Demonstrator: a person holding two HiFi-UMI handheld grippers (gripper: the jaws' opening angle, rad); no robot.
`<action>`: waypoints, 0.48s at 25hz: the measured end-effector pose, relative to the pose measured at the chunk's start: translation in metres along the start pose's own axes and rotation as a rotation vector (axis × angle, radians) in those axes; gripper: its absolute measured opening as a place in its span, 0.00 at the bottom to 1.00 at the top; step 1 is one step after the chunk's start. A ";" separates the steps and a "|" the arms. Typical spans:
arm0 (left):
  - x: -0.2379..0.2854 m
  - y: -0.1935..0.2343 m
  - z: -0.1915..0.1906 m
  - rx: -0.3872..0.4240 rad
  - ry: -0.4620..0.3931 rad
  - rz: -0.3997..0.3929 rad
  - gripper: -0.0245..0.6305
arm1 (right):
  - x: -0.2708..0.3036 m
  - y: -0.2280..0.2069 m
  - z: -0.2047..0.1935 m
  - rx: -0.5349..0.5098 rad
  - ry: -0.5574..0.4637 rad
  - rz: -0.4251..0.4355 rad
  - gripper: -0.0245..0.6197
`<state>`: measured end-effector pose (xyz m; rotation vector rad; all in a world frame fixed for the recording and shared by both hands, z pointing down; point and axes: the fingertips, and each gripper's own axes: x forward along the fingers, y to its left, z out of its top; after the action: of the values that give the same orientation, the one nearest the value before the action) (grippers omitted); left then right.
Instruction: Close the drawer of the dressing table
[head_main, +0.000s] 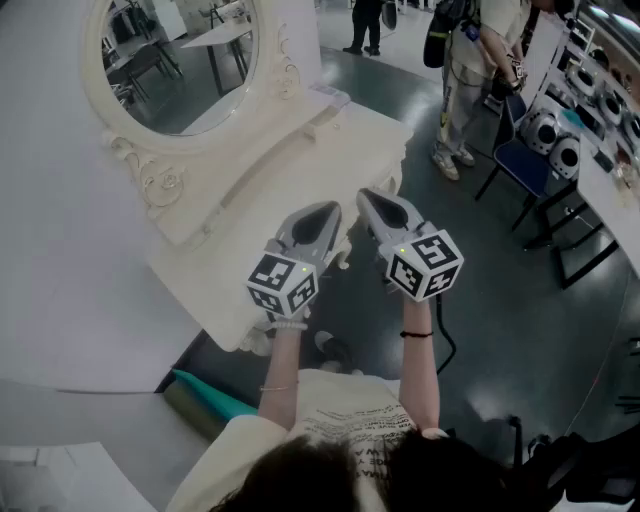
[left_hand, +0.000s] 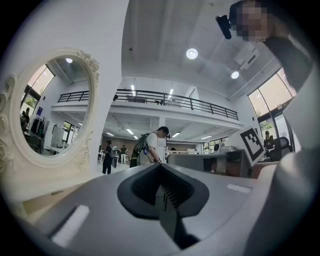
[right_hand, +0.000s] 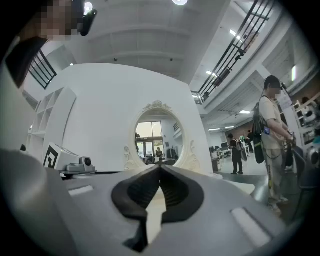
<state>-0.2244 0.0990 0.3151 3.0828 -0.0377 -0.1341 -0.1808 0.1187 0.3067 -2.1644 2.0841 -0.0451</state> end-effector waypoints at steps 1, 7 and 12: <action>0.000 0.000 0.000 0.000 0.000 -0.001 0.04 | 0.000 0.000 -0.001 0.001 0.001 0.001 0.04; 0.004 -0.005 -0.002 -0.005 0.000 -0.007 0.04 | -0.003 -0.003 -0.005 0.010 0.004 -0.001 0.04; 0.007 -0.008 -0.007 -0.011 -0.002 0.013 0.04 | -0.009 -0.010 -0.008 0.010 0.007 -0.013 0.04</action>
<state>-0.2171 0.1068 0.3208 3.0709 -0.0572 -0.1368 -0.1723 0.1270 0.3162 -2.1746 2.0694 -0.0646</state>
